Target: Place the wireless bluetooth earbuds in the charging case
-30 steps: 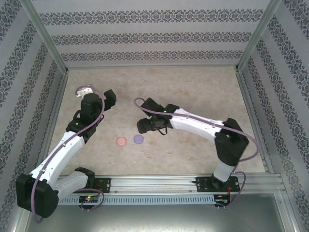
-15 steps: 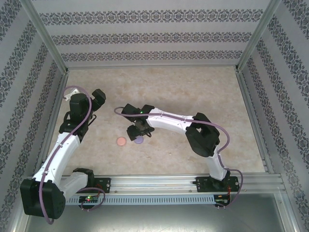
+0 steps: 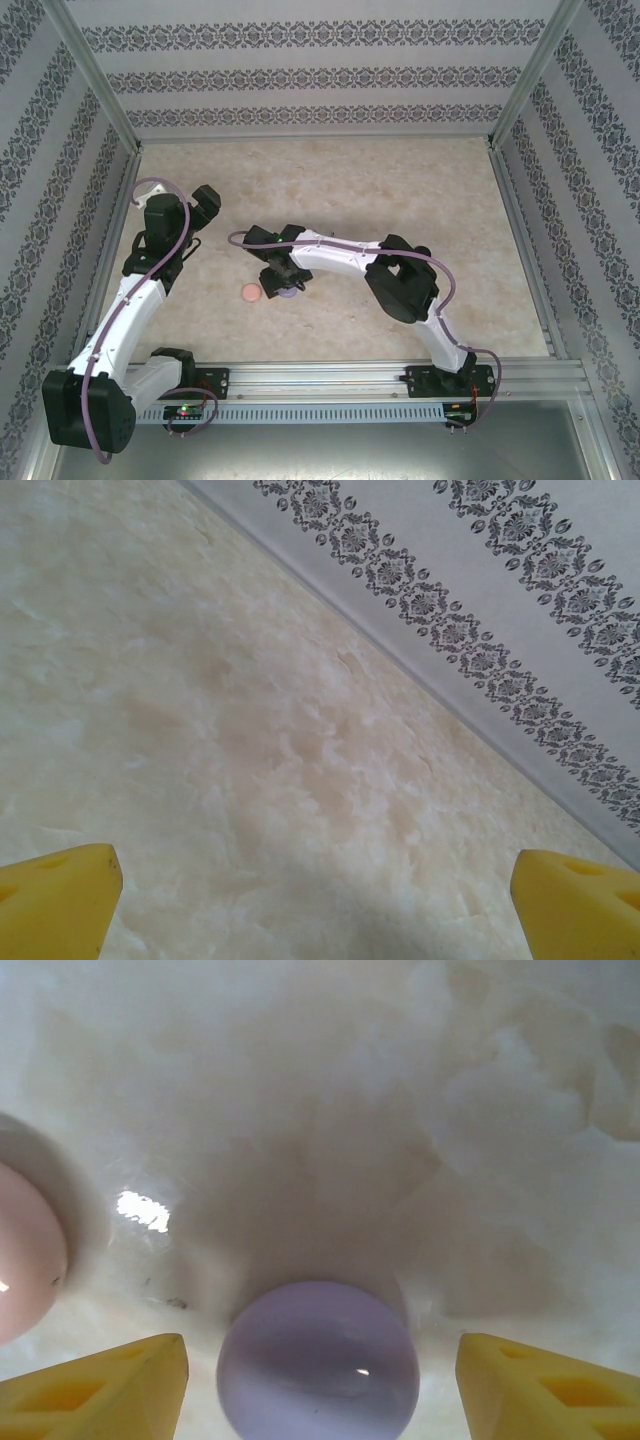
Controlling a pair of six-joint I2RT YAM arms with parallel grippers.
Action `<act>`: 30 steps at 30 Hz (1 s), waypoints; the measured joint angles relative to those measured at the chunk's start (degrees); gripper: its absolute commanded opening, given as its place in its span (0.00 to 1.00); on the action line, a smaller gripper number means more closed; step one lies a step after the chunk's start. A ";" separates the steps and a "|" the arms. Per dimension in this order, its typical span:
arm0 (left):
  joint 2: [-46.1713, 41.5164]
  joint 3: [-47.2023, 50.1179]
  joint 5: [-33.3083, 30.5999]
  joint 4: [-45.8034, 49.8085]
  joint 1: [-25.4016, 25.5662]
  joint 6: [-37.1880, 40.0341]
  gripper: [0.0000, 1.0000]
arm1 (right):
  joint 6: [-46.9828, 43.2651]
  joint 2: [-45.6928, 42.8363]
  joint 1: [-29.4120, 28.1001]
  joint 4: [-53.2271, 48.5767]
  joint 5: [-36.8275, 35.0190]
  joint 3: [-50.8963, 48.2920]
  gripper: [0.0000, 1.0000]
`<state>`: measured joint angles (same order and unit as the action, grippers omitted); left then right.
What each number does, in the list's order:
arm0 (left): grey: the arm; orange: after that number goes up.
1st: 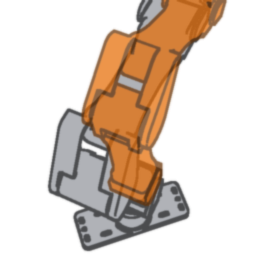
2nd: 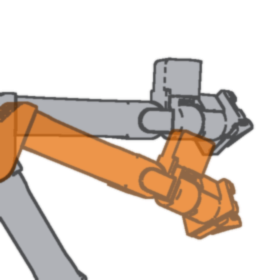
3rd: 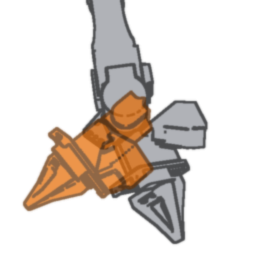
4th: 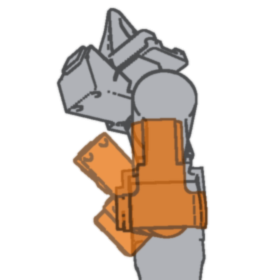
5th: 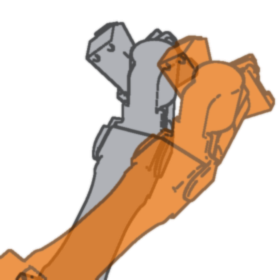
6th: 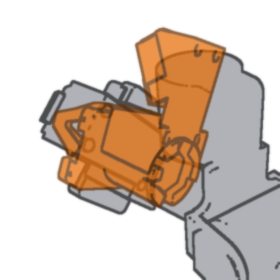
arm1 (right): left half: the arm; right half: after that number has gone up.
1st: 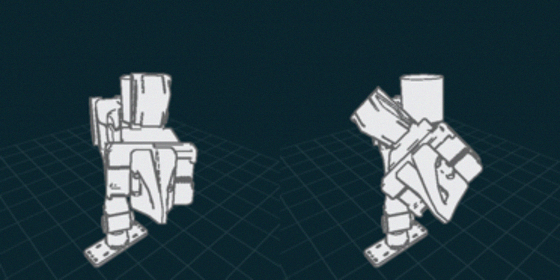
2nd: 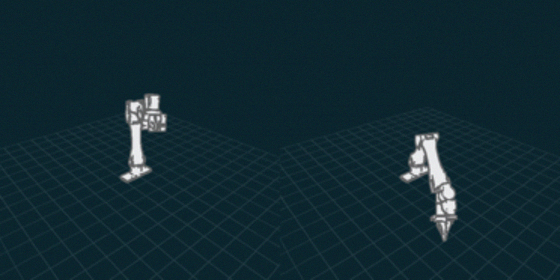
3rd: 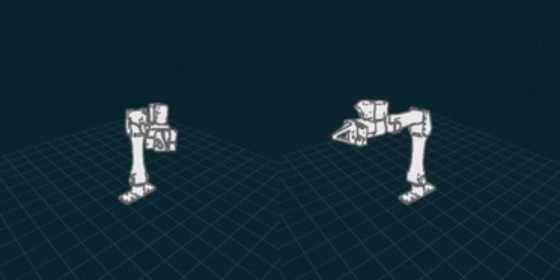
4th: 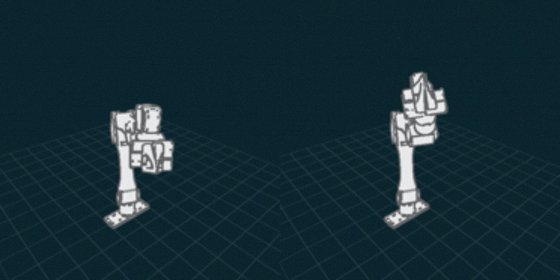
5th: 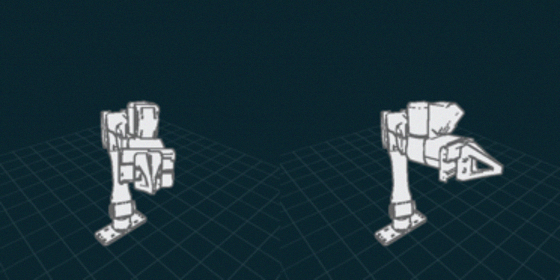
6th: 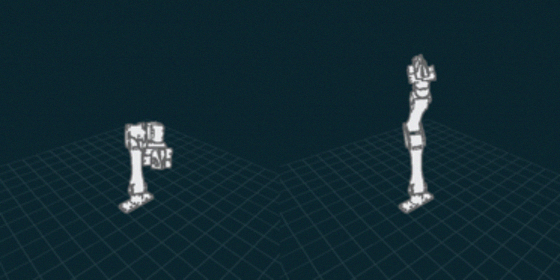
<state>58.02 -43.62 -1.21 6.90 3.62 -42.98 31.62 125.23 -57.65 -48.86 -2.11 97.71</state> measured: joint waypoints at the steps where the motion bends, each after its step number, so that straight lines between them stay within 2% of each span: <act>1: 0.00 0.00 0.17 0.02 0.00 -0.02 0.99 | 0.28 0.11 0.00 -0.17 -0.13 0.00 0.68; 7: 0.00 0.00 0.83 0.00 0.00 -0.20 0.99 | 1.81 0.28 0.00 -0.26 -0.70 0.07 0.63; 16: 0.00 0.00 0.85 0.00 0.00 -0.79 0.99 | 3.08 1.95 -0.02 -0.20 -0.66 0.72 0.61; 24: 0.00 0.02 0.85 0.00 0.00 -1.20 0.99 | 4.70 1.99 -0.37 -0.09 -0.66 0.74 0.38; 30: 0.02 0.02 1.70 0.00 0.00 -2.14 1.00 | 6.03 -0.26 -0.31 2.47 -0.44 -2.49 0.36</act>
<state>58.04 -43.59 0.49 6.90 3.62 -45.12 37.65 124.97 -57.95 -46.39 -2.55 95.22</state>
